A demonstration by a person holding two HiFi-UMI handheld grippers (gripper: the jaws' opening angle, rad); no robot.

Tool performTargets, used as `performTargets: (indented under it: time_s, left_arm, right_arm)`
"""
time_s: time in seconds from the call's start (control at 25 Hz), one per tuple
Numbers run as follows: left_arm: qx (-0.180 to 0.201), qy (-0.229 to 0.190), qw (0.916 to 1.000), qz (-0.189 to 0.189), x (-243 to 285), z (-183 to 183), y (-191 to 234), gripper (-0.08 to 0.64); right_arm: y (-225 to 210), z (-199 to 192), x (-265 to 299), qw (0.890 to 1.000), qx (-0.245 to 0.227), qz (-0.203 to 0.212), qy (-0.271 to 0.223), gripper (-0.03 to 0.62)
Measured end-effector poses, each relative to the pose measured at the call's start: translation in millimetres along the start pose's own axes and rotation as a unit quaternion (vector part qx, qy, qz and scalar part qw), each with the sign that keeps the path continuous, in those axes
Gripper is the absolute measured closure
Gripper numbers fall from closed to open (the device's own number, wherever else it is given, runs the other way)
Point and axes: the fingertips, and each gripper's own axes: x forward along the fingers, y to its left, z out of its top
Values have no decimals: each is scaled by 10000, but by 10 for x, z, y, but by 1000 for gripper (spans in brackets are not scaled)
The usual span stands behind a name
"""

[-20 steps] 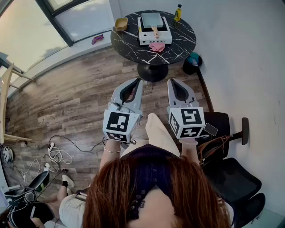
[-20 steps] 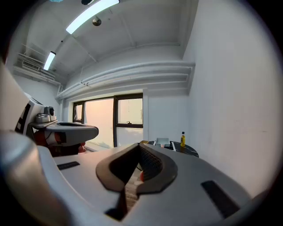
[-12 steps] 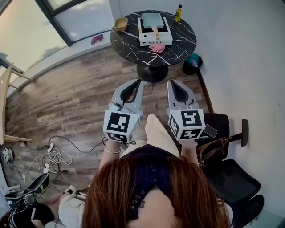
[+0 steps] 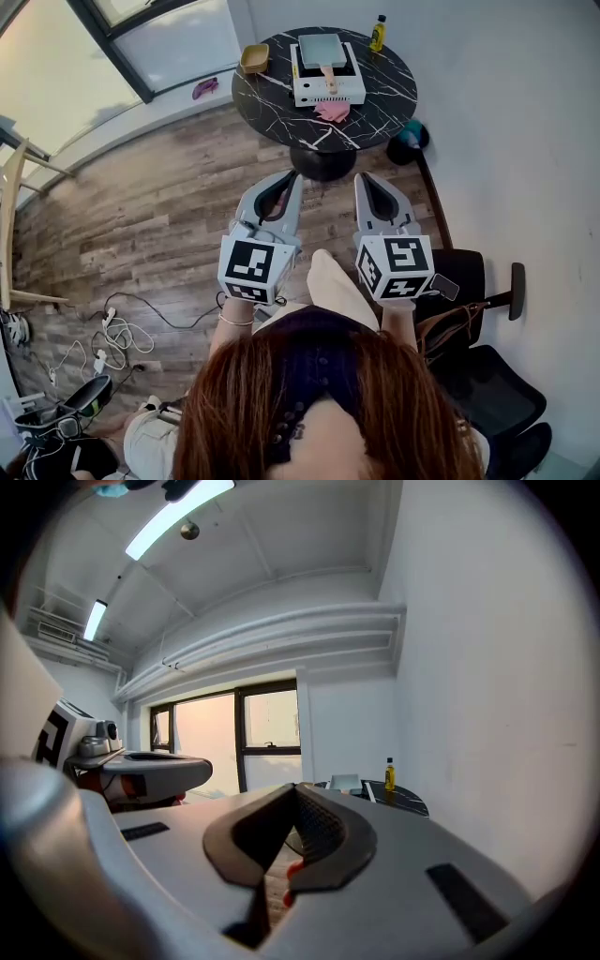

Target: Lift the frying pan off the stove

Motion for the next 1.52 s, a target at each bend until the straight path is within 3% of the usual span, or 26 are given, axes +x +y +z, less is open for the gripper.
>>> performTargets:
  time_s: [0.36, 1.16, 1.52]
  left_arm:
    - [6, 4, 10000, 57, 341, 25, 202, 546]
    - [116, 178, 9997, -71, 1388, -18, 434, 546]
    - [157, 172, 9997, -60, 1823, -2, 536, 546]
  right_arm:
    - [-132, 42, 376, 9997, -251, 10, 37, 583]
    - [-786, 23, 1264, 9995, -16, 59, 299, 583]
    - [-1095, 117, 1613, 9998, 12, 105, 169, 583]
